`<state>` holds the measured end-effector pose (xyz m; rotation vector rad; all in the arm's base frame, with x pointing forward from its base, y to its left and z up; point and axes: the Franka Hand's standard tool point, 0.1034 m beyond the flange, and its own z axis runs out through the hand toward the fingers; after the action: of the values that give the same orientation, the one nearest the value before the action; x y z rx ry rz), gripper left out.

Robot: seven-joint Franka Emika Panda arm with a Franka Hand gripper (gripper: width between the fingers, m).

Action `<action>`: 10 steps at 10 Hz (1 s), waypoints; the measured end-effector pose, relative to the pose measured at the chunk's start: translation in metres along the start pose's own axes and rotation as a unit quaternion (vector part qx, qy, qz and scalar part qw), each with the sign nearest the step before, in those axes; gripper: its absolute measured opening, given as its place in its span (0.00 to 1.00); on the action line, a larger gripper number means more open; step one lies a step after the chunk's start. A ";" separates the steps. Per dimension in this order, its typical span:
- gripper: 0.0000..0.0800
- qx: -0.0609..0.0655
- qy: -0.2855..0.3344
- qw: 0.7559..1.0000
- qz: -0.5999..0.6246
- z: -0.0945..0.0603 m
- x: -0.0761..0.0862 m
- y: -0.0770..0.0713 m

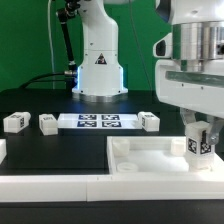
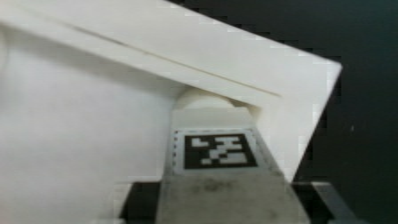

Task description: Assemble square table

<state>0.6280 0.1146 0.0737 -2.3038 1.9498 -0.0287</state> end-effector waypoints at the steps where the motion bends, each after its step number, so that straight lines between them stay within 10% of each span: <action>1: 0.36 0.001 -0.007 0.997 0.082 0.000 0.000 0.000; 6: 0.77 -0.009 0.010 1.000 -0.023 -0.001 -0.007 0.001; 10: 0.81 -0.004 0.029 0.963 -0.267 -0.002 -0.009 -0.004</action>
Offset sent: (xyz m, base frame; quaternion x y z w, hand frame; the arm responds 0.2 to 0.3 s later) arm 0.0000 0.0000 0.0000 0.0000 0.0000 -0.0650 0.9979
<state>0.6302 0.1237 0.0766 -2.7838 1.2901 -0.1378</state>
